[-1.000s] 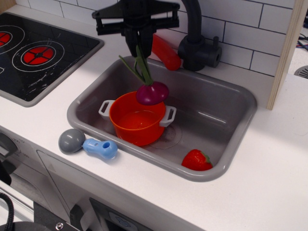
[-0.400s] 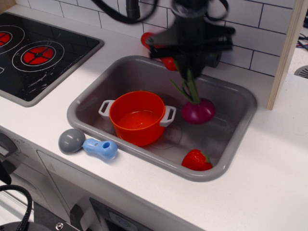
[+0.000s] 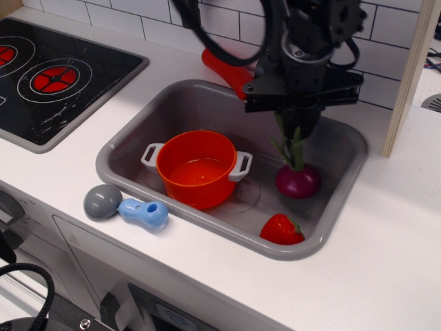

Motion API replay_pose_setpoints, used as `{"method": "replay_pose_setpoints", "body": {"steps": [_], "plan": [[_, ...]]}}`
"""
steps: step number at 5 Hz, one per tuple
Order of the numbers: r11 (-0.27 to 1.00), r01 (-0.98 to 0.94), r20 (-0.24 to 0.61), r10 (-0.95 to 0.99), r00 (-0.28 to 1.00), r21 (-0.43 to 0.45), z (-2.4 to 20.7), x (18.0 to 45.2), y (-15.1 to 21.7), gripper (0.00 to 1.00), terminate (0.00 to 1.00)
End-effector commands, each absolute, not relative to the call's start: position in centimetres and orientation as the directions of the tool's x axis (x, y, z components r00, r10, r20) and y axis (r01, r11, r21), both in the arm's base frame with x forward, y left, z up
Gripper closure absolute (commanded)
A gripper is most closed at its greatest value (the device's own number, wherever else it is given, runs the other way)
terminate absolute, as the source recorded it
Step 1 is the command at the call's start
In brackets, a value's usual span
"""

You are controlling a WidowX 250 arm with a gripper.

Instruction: Take beet from pot sink

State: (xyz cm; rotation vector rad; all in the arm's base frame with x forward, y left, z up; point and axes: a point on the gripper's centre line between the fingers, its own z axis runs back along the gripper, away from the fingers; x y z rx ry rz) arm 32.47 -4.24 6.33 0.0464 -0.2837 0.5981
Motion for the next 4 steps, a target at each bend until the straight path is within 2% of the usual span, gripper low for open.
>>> {"method": "replay_pose_setpoints", "body": {"steps": [1, 2, 3, 4], "plan": [[0.841, -0.540, 0.302, 0.526, 0.795, -0.043, 7.4, 34.2, -5.2, 0.00, 0.00], [0.835, -0.546, 0.300, 0.537, 0.788, -0.060, 8.8, 34.3, -5.1, 0.00, 0.00], [0.843, -0.527, 0.323, 0.532, 0.783, -0.111, 11.4, 33.6, -4.8, 0.00, 0.00], [0.843, -0.527, 0.323, 0.532, 0.783, -0.111, 11.4, 33.6, -4.8, 0.00, 0.00]]}}
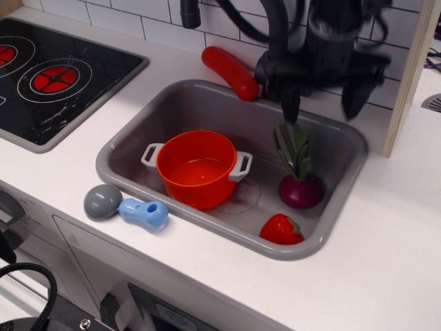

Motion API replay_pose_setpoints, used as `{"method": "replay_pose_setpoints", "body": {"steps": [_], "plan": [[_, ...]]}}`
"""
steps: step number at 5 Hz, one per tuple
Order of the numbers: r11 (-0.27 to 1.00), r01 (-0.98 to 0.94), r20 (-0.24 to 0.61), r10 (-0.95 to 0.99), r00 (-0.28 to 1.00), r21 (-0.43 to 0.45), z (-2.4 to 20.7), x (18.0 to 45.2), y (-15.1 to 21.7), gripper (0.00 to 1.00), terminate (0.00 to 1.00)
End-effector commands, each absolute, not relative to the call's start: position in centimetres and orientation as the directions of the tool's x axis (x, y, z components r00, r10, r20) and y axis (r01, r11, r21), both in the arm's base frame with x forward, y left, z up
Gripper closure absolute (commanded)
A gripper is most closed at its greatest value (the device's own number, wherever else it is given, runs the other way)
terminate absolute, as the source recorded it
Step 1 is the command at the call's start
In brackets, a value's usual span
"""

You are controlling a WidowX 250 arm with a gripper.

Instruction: Take beet from pot sink

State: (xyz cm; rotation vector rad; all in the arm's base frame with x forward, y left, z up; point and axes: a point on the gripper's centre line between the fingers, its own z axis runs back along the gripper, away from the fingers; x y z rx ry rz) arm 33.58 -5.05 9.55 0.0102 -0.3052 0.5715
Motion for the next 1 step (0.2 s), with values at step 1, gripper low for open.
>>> {"method": "replay_pose_setpoints", "body": {"steps": [1], "plan": [[0.843, -0.527, 0.323, 0.532, 0.783, -0.111, 11.36, 33.63, -4.82, 0.00, 1.00]]}}
